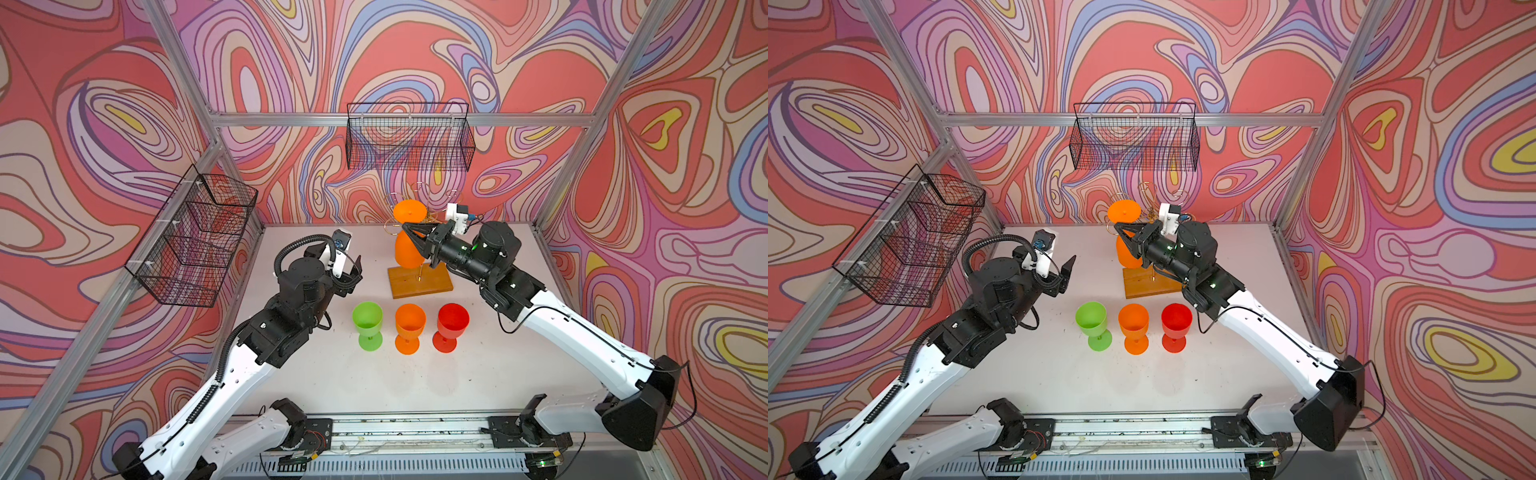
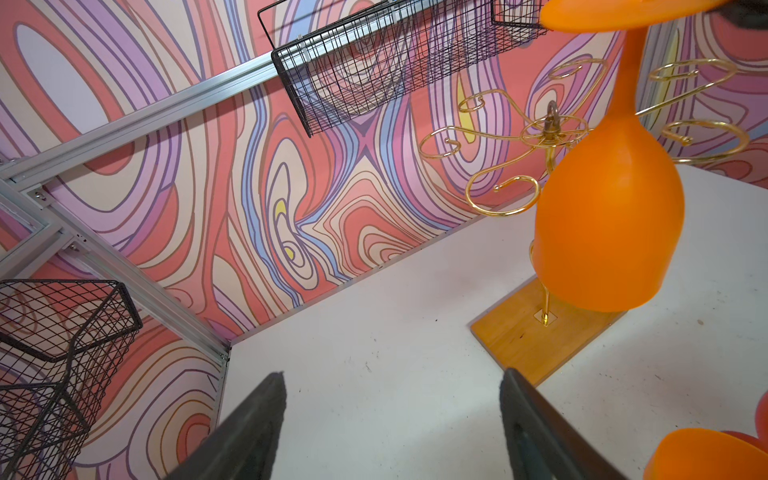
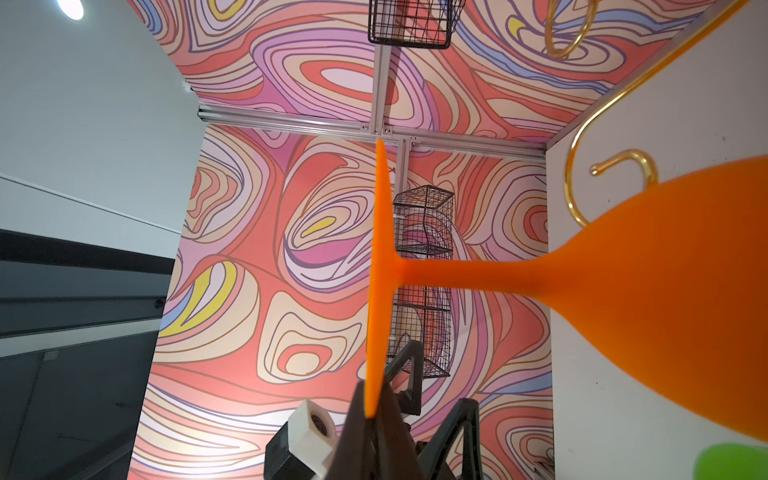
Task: Take the wine glass off the wine glass rack
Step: Pick up the wine glass from the wine glass rack.
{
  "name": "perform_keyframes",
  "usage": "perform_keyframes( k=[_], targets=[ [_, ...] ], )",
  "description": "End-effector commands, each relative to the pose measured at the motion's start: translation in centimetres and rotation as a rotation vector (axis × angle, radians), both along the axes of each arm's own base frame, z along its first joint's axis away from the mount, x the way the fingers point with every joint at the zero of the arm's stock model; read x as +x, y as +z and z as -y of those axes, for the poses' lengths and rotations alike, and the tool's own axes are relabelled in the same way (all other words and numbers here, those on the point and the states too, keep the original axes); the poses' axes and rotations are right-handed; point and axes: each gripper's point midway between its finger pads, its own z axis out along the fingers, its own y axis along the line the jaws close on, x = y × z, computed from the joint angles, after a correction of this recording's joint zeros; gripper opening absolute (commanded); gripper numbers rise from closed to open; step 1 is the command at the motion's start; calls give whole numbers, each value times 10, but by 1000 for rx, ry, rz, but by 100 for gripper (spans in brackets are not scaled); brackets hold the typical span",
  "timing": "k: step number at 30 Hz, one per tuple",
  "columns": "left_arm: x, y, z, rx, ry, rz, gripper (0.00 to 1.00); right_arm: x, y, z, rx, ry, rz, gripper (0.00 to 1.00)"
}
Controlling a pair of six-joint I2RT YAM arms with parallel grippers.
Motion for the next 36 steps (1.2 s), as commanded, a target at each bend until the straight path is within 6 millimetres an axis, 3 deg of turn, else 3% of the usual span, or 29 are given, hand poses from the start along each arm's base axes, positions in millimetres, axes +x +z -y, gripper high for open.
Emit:
perform_keyframes(
  k=[1,8,18,28,36],
  targets=[
    [1,1,-1,-18,3,-2,80,-10,11,-1,13,36,24,0],
    [2,0,1,-21,0,-4,80,-16,13,-2,14,63,17,0],
    [6,-5,6,-21,-11,-18,80,-25,33,-14,29,159,63,0],
    [8,-10,9,-44,-21,-40,80,-23,53,-26,32,205,122,0],
    [6,-7,13,-310,-121,-50,80,-19,71,-21,50,206,183,0]
  ],
)
